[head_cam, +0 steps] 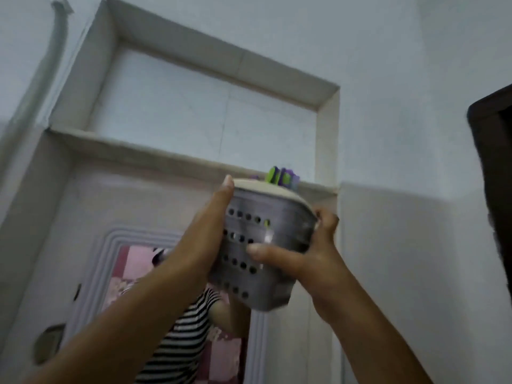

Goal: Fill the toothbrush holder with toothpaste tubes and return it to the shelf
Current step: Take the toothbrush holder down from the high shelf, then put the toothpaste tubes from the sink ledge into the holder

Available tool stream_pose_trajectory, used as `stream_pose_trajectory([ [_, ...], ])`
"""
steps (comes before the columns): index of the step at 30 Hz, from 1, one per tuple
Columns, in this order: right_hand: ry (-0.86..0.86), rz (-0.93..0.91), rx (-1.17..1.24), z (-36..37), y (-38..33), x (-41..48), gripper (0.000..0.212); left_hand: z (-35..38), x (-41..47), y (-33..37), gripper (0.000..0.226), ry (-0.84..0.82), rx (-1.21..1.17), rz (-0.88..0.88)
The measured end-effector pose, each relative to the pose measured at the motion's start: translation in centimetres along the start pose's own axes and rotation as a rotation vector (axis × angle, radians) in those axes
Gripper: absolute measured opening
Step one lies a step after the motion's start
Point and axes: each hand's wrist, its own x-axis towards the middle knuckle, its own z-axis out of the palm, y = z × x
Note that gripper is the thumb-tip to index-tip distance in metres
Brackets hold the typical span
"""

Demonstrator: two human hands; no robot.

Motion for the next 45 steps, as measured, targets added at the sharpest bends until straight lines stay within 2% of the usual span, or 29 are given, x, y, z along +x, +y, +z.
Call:
stream_pose_trajectory([
  [2,0.029,0.044,0.072,0.3,2.2,-3.6,0.098,-0.3,-2.6,-3.0,0.057,0.098,-0.066,-0.013],
  [4,0.017,0.084,0.077,0.5,4.4,-6.7,0.097,-0.9,-4.9,-6.0,0.051,0.109,-0.08,0.047],
  [7,0.02,0.1,0.038,0.4,7.7,-9.5,0.095,-2.8,-6.9,-9.5,0.034,0.082,0.054,0.12],
  [9,0.059,0.12,-0.014,0.4,9.9,-11.1,0.106,-4.8,-8.1,-11.9,0.026,0.046,0.153,0.077],
  [11,0.121,0.126,-0.127,0.1,13.0,-14.0,0.11,-7.0,-10.1,-15.4,0.022,0.02,0.242,-0.017],
  [14,0.193,0.159,-0.264,-1.0,18.7,-23.1,0.098,-10.1,-16.9,-22.1,0.017,0.033,0.299,-0.206],
  [16,0.184,0.296,-0.299,-1.4,21.7,-32.3,0.106,-11.7,-23.9,-26.4,0.014,0.035,0.363,-0.36],
  [20,0.016,0.629,-0.353,-0.1,22.3,-49.4,0.107,-14.4,-36.4,-32.2,0.013,0.025,0.545,-0.636],
  [22,-0.043,0.751,-0.307,1.2,21.9,-54.2,0.109,-15.3,-39.6,-34.1,0.015,0.014,0.634,-0.703],
  [24,-0.1,0.797,-0.268,2.0,22.0,-57.1,0.112,-15.6,-41.2,-36.0,0.019,-0.003,0.711,-0.739],
  [27,-0.175,0.829,-0.247,1.9,23.4,-61.4,0.123,-15.4,-42.4,-39.9,0.022,-0.159,0.94,-0.752],
  [30,-0.194,0.884,-0.229,2.3,24.4,-63.9,0.146,-15.4,-42.6,-43.2,0.028,-0.38,1.137,-0.699],
  [34,-0.143,0.989,-0.171,4.3,24.0,-65.0,0.162,-16.6,-42.0,-46.6,0.051,-0.827,1.427,-0.735],
  [36,-0.108,1.029,-0.158,5.1,23.8,-65.1,0.162,-17.1,-41.9,-47.9,0.054,-0.963,1.494,-0.722],
  [40,-0.069,1.04,-0.179,4.9,24.0,-65.8,0.148,-16.2,-41.5,-50.3,0.06,-1.072,1.494,-0.709],
  [45,-0.082,0.996,-0.285,3.1,24.6,-67.3,0.149,-13.6,-40.4,-52.2,0.071,-1.146,1.485,-0.737],
])
